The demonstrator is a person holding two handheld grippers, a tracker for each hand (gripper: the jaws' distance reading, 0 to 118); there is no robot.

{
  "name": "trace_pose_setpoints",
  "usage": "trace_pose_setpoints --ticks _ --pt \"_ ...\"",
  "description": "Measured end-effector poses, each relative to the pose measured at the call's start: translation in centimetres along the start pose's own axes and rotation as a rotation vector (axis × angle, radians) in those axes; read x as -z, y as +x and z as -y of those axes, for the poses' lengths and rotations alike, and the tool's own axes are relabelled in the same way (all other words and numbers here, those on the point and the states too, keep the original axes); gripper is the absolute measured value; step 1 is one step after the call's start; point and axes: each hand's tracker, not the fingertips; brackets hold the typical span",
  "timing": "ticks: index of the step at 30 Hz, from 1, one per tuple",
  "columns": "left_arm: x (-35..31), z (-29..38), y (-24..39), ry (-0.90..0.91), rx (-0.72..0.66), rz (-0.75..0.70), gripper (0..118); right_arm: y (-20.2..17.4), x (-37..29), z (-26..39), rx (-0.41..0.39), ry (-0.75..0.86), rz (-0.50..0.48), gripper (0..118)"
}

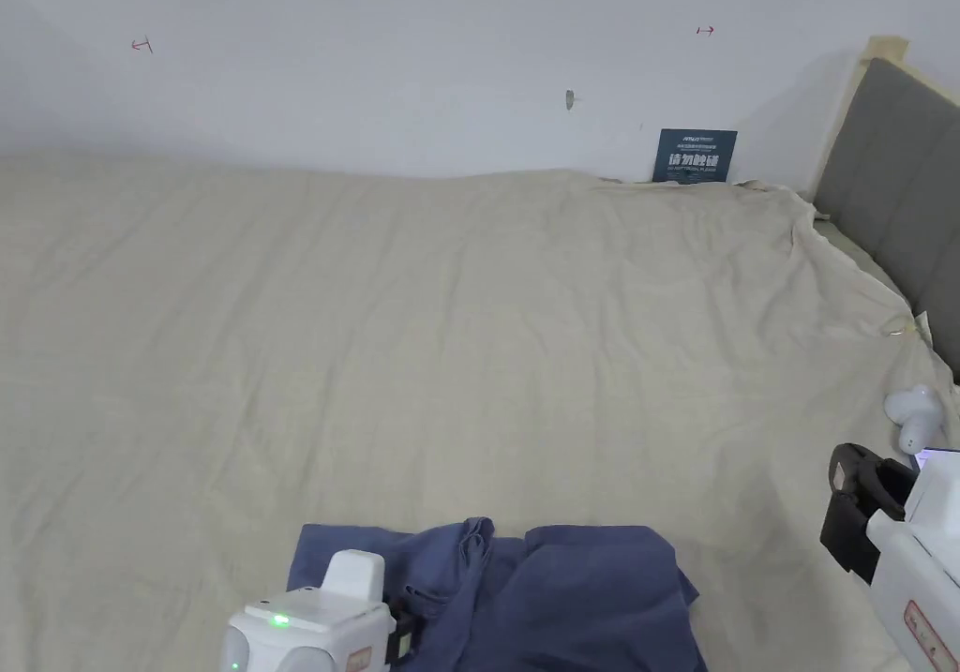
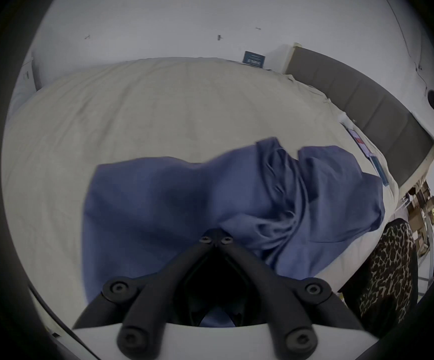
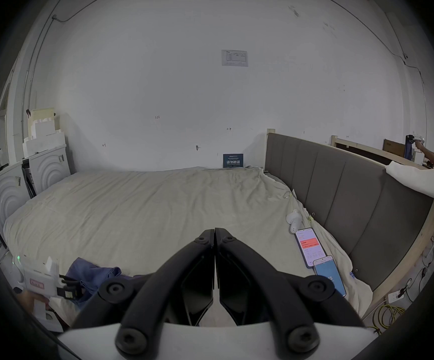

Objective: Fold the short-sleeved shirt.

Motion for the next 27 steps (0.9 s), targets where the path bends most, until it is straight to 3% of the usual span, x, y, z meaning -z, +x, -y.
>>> trace_pose_setpoints --ticks 14,21,27 --pt "-0.4 -0.1 8.8 0.008 0.065 0.132 0 1.4 -0.4 0.8 0.025 -0.014 0.033 0" --pt "0.4 -0.2 8.1 -0.005 0.039 0.150 0 1.7 -0.8 0.5 0.023 -0.005 0.040 0" --pt "-4.7 -3.9 6.0 0.072 -0.035 0.230 0 1.8 -1.0 -0.1 0.015 0.007 0.038 0"
